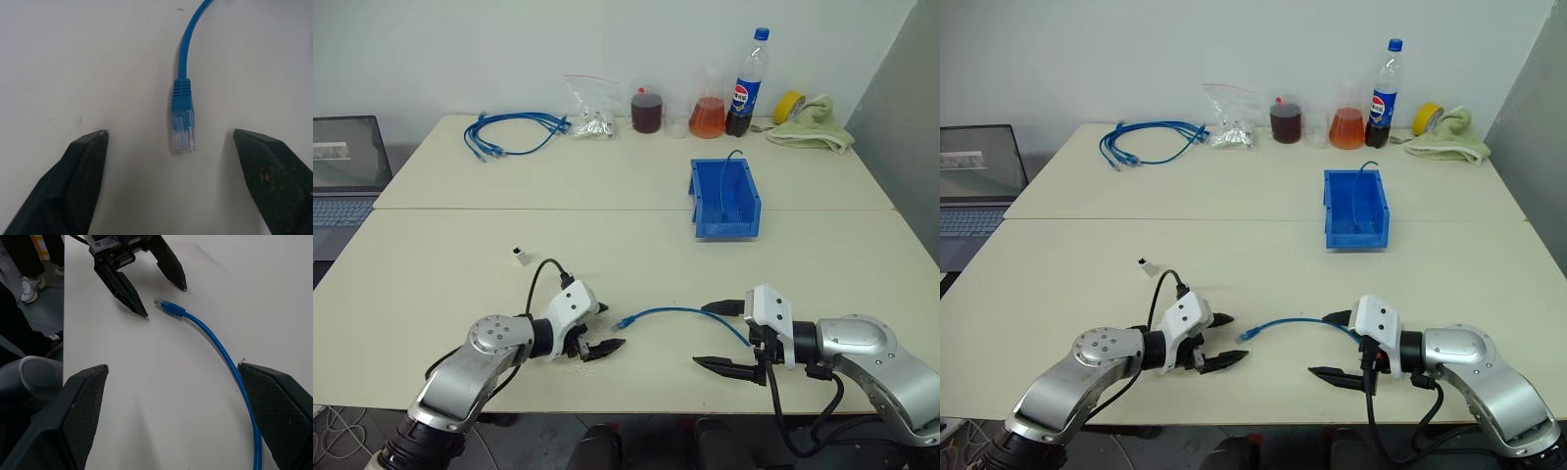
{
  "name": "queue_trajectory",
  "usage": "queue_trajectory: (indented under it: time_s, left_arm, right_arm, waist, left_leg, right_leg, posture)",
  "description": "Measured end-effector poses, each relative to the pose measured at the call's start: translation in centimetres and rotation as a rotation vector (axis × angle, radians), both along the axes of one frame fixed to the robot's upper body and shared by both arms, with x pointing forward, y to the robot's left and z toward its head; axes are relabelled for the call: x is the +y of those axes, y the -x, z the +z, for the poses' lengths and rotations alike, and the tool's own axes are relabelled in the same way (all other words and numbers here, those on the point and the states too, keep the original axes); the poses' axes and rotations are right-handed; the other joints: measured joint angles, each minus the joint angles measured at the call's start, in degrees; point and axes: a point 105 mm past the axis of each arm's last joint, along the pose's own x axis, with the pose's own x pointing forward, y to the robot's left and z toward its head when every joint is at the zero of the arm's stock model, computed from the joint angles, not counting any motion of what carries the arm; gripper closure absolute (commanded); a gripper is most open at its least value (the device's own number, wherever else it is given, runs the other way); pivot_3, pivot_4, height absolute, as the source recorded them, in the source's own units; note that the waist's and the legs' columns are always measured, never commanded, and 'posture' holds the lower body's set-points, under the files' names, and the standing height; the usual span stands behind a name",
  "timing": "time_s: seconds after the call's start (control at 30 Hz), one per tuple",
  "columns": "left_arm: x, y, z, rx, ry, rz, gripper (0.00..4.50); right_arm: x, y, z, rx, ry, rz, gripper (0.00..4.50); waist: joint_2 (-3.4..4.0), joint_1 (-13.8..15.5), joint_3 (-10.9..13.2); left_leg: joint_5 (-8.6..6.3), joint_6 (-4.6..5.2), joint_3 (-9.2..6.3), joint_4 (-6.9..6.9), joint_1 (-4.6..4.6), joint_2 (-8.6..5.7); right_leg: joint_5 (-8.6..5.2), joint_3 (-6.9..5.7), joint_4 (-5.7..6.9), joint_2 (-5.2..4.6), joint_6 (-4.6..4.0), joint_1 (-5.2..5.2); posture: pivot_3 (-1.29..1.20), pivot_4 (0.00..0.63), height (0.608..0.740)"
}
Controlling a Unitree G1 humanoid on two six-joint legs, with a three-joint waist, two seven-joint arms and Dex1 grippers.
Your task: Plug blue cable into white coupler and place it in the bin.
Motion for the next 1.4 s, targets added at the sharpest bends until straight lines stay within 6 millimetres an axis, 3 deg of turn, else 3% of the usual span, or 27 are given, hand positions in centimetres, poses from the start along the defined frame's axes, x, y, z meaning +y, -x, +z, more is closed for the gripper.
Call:
queue_trajectory:
  time_s: [0.53,0.83,1.0,1.2,1.4]
  left_arm:
    - [-1.7,1.7,-0.8,-0.005,-0.018,-0.047,4.22]
    - [-2.0,1.3,-0.9,-0.051,0.021,-0.029,4.24]
    - [-3.1,-0.3,-0.5,-0.074,0.144,0.020,4.24]
    - [-3.8,-1.9,2.9,-0.143,0.285,0.020,4.24]
    - [-4.5,-1.0,4.4,-0.084,0.383,-0.063,4.24]
  right_arm:
    - [0.6,-0.1,0.7,-0.021,-0.055,0.008,0.00]
    - [0.3,0.0,0.5,0.020,-0.055,-0.004,0.00]
    - [0.0,1.2,0.6,0.191,-0.091,0.007,0.00]
    - [0.1,1.6,0.9,0.177,-0.137,0.007,0.00]
    - [0.7,1.1,0.7,0.129,-0.230,-0.034,0.00]
  waist:
    - [0.01,0.00,-0.05]
    - [0.04,0.22,-0.08]
    - [-0.09,0.93,0.00]
    - [-0.13,0.96,0.02]
    - [-0.15,0.70,0.04]
  left_leg:
    - [0.00,0.00,0.02,-0.01,0.02,0.01]
    - [0.00,0.00,0.00,0.01,0.02,-0.02]
    - [0.00,0.00,-0.03,0.06,-0.04,-0.01]
    - [0.00,0.00,0.01,0.02,-0.05,0.03]
    - [0.00,-0.01,0.02,0.03,-0.06,0.04]
  right_leg:
    - [0.00,0.03,-0.04,-0.01,0.00,0.02]
    - [0.00,0.00,-0.05,-0.03,0.00,0.06]
    - [0.02,-0.04,-0.01,-0.03,0.02,0.03]
    - [0.01,-0.02,-0.06,0.03,0.01,-0.02]
    - [0.01,-0.01,-0.06,0.04,0.02,-0.03]
  posture:
    - [0.00,0.150,0.740]
    - [0.00,0.150,0.740]
    - [0.00,0.150,0.740]
    - [0.00,0.150,0.740]
    - [0.00,0.150,0.740]
